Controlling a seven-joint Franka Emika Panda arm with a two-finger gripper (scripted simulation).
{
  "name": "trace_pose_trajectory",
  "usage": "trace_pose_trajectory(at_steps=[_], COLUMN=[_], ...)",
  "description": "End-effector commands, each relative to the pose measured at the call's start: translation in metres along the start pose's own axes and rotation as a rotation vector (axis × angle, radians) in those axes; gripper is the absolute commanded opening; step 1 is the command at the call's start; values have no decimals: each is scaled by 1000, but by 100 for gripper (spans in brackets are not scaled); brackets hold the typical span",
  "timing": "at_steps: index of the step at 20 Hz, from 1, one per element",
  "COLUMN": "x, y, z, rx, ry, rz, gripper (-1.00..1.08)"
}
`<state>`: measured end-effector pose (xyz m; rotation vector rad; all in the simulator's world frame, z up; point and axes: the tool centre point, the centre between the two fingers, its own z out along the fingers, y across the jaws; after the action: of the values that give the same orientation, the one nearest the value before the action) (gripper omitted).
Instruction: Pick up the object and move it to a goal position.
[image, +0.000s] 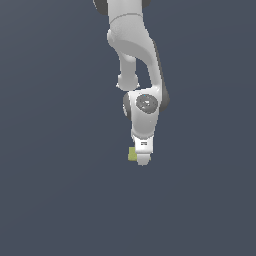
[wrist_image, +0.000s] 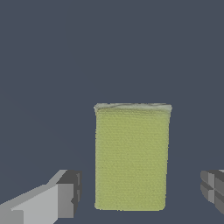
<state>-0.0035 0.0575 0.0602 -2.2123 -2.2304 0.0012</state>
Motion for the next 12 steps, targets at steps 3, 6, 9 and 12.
trace_pose_trajectory(at_steps=[3,6,9,12], x=[0,0,0,1], y=[0,0,-1,-1], z=[1,6,18,35], rx=[0,0,0,0], ry=[0,0,0,0], rz=[-3,-4,-6,-8], gripper=[100,100,100,100])
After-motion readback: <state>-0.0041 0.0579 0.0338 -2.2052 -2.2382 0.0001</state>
